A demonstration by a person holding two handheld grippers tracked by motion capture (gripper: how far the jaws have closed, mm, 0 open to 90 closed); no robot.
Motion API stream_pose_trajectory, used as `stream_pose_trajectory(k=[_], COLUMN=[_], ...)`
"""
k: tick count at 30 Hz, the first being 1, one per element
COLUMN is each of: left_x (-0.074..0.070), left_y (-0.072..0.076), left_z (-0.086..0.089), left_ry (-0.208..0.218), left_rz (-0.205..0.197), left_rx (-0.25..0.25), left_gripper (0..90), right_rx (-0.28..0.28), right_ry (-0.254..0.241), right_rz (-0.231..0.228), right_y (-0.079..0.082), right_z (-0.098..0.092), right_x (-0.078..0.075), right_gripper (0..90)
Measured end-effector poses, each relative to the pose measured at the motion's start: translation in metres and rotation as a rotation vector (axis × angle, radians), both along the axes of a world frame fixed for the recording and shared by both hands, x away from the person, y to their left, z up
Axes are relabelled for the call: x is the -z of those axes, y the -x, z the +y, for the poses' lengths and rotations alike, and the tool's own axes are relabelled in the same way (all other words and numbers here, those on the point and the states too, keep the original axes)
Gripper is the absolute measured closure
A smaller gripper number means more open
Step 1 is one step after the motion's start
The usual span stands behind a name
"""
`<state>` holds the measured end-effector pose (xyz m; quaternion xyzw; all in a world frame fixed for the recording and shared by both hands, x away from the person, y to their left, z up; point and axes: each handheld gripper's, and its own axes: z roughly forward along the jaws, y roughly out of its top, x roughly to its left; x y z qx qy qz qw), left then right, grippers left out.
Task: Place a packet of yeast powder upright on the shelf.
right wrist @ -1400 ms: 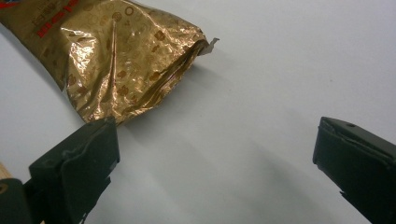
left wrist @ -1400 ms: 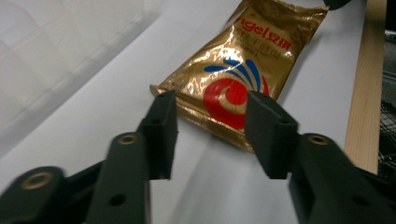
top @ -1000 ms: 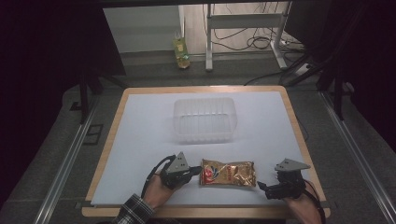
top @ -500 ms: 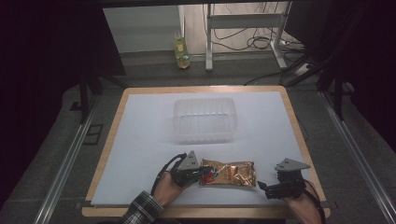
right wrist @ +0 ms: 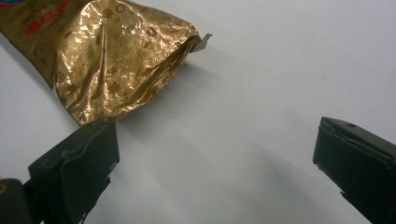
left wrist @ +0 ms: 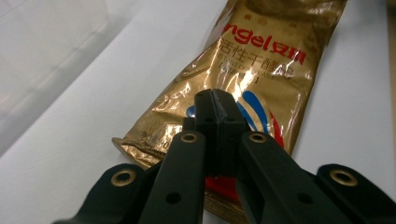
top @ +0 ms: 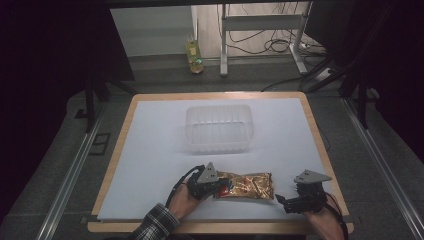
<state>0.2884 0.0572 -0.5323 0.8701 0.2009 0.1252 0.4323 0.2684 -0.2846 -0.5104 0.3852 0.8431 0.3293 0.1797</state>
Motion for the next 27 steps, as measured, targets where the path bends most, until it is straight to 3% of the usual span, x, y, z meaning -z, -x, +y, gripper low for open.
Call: stream_pose_trajectory(k=[14,17,19,21,27], left_x=[0.004,0.008,0.011,0.010,0.010], left_y=[0.003,0.003,0.003,0.004,0.002], left_z=[0.007,0.007,0.009,0.007,0.009], left_ry=[-0.051,-0.098,-0.082,-0.097,-0.089], left_rz=[0.011,0.019,0.038,0.028,0.036], left_rx=[-0.061,-0.068,-0.078,-0.077,-0.073], left_gripper=[89.7,89.7,89.7,89.7,89.7], right_rx=[0.006,0.007,0.006,0.005,0.003], right_ry=[0.002,-0.002,-0.008,-0.016,-0.043], right_rz=[-0.001,0.003,0.009,0.013,0.031], right_y=[0.001,0.001,0.001,0.000,0.000], right_z=[-0.001,-0.001,-0.001,-0.001,-0.001], right_x=[-0.001,-0.001,-0.002,-0.002,-0.005], right_gripper=[0.4,0.4,0.4,0.5,0.5])
